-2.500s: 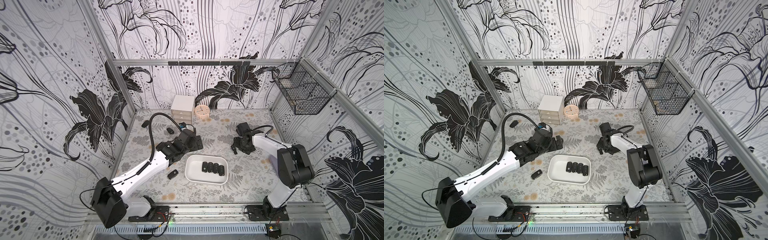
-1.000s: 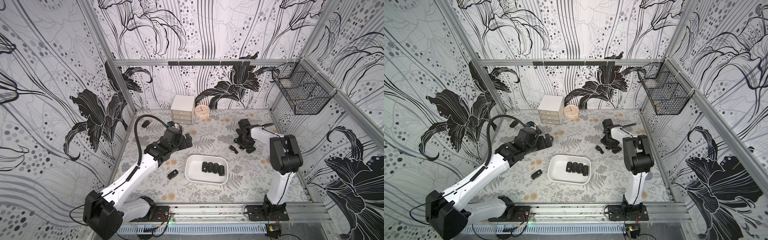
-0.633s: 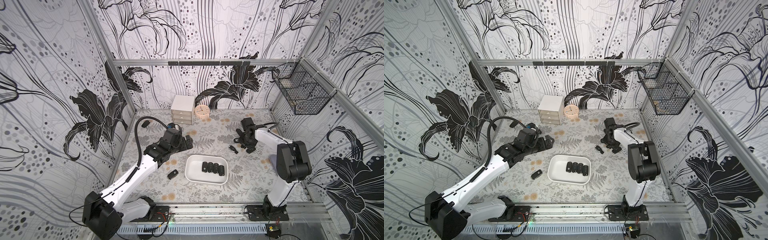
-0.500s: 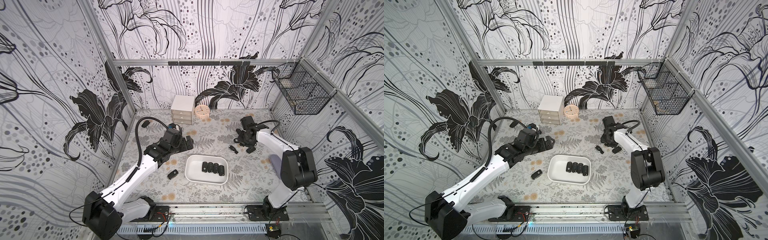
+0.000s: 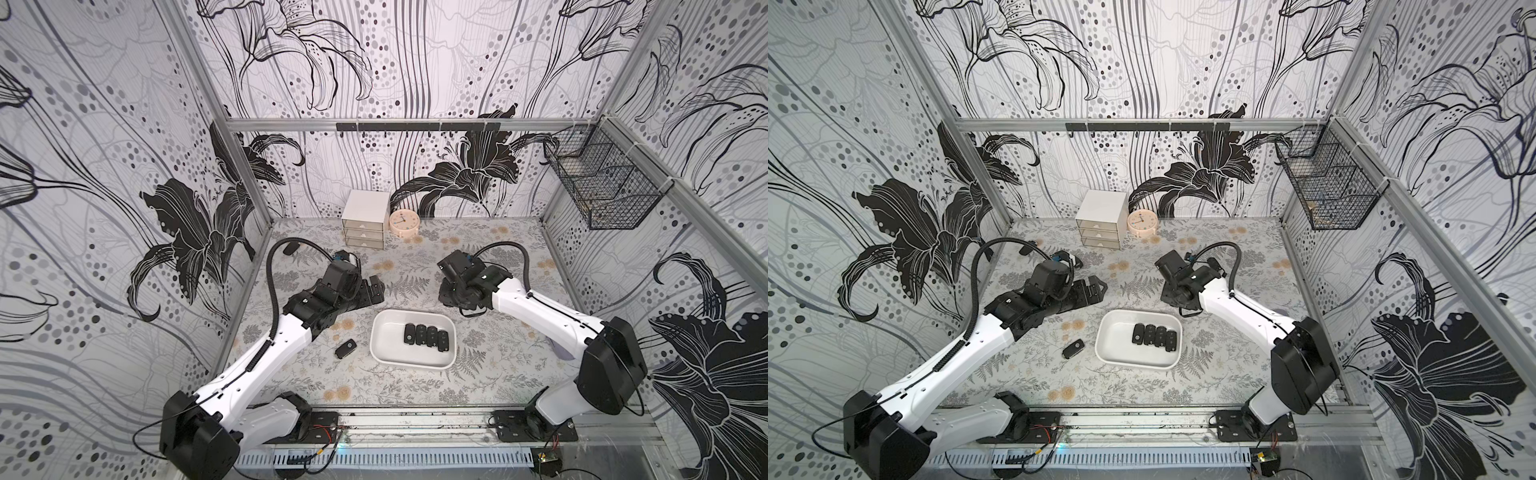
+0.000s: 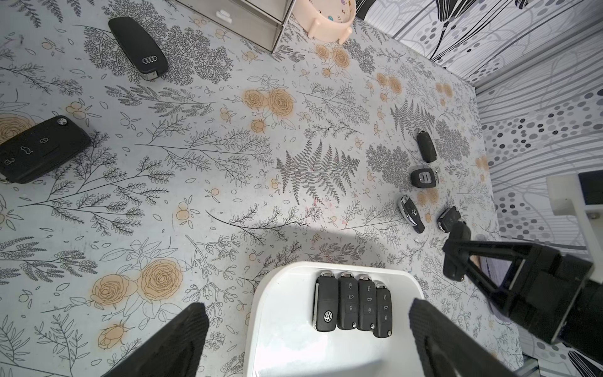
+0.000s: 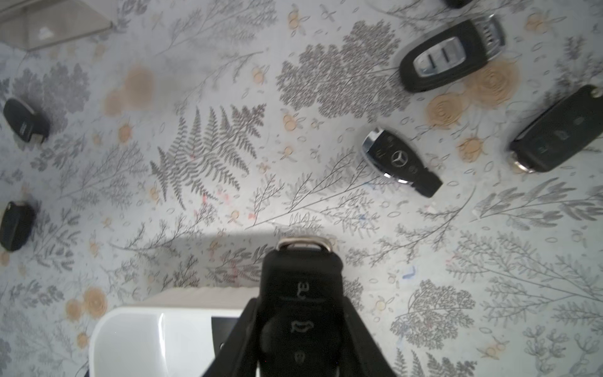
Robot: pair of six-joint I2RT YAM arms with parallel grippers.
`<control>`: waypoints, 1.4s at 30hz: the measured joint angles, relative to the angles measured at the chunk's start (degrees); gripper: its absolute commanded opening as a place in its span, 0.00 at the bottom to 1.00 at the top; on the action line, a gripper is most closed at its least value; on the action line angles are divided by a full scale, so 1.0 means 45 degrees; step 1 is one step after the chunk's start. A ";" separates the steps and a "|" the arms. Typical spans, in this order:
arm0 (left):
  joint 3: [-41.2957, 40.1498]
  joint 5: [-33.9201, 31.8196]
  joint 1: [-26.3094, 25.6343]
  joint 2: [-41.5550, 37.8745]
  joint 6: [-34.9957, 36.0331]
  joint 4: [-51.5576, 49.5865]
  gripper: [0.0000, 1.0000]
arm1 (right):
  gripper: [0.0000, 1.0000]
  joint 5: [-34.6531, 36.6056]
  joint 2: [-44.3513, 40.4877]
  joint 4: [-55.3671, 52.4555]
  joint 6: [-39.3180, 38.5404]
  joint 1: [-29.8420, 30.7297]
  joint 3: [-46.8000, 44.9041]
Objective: Place the car key into the storage box
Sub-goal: Place the car key in the storage box.
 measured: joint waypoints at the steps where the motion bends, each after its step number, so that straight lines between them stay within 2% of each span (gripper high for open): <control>1: -0.0044 0.0000 0.0000 -0.0107 -0.0015 -0.0019 0.99 | 0.32 0.0029 0.0015 0.0010 0.0141 0.0330 0.0000; 8: -0.0593 -0.0049 0.0000 -0.1030 -0.0350 -0.0267 0.99 | 0.32 0.0136 0.0981 0.0330 0.0714 0.2477 0.0117; 14: -0.1001 -0.0170 0.0000 -0.1729 -0.0675 -0.0729 0.99 | 0.32 -0.0151 0.2429 0.0704 0.0884 0.3240 0.0729; 22: -0.1224 -0.0447 0.0000 -0.2550 -0.1005 -0.1035 0.99 | 0.32 -0.0452 0.3983 0.0947 0.0894 0.3648 0.2084; 42: -0.1739 -0.0719 0.0000 -0.3060 -0.1248 -0.1530 0.99 | 0.33 -0.0670 0.5634 0.0612 0.1758 0.3691 0.2846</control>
